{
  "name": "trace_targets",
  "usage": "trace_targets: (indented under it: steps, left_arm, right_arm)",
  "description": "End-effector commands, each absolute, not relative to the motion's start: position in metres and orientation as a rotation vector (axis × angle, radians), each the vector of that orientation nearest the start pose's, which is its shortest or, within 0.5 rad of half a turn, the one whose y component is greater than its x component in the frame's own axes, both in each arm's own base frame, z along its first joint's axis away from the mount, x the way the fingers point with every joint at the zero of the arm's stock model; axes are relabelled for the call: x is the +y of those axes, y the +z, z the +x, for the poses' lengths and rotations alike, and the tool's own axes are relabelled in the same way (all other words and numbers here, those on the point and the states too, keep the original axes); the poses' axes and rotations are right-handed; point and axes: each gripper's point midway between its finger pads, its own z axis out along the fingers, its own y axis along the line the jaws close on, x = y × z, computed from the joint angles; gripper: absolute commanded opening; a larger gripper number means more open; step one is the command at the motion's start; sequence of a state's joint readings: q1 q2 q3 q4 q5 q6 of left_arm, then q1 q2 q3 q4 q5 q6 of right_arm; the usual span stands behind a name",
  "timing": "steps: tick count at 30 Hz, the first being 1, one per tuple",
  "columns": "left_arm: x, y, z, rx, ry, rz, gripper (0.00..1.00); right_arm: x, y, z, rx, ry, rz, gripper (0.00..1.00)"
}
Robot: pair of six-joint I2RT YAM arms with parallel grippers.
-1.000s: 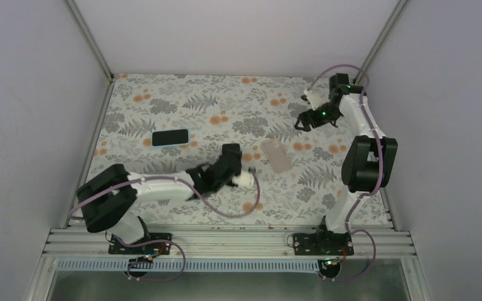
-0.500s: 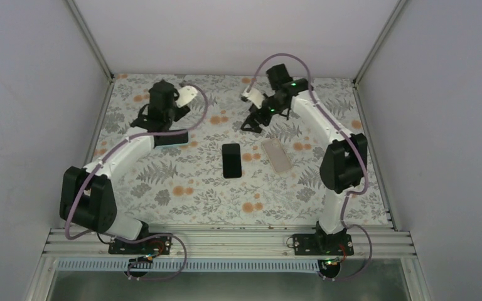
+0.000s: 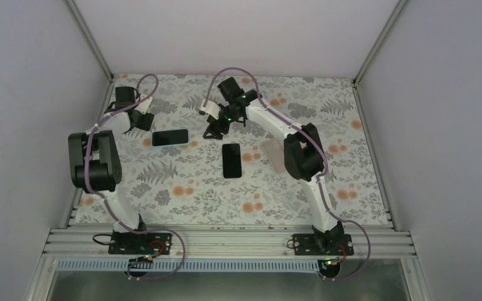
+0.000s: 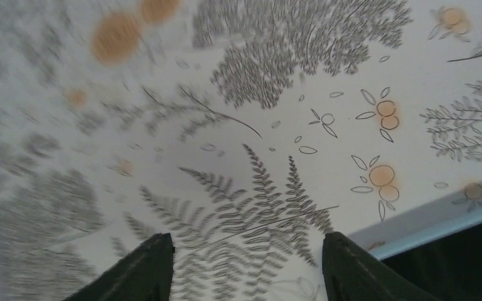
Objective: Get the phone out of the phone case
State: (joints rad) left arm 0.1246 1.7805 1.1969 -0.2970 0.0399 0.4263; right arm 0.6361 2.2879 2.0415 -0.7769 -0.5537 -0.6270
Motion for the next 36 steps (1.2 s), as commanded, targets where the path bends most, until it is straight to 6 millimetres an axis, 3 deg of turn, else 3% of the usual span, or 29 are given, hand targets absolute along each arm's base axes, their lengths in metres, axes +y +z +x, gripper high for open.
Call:
trace_targets:
  steps: [1,3,6,10,16,26,36]
  left_arm:
    - [0.045,0.076,0.476,2.496,0.079,0.371,0.37]
    - [0.044,0.068,0.483,2.521,0.033,0.364,0.22]
    - [0.04,0.058,0.489,2.545,-0.02,0.367,0.12]
    - [0.039,0.043,0.491,2.574,-0.042,0.375,0.04]
    - [0.034,0.021,0.482,2.624,-0.085,0.423,0.02]
    - [0.024,0.003,0.46,2.676,-0.144,0.481,0.02]
    - [-0.002,-0.012,0.433,2.734,-0.184,0.605,0.02]
  right_arm:
    - [0.434,0.124,0.39,1.886,0.714,-1.639,0.72]
    - [0.444,0.116,0.384,1.93,0.761,-1.609,0.51]
    - [0.456,0.109,0.374,1.97,0.876,-1.567,0.2]
    - [0.468,0.09,0.366,2.015,0.883,-1.582,0.04]
    - [0.479,0.072,0.354,2.071,0.995,-1.589,0.03]
    - [0.486,0.045,0.355,2.119,1.025,-1.581,0.03]
    - [0.484,0.027,0.351,2.182,1.057,-1.575,0.03]
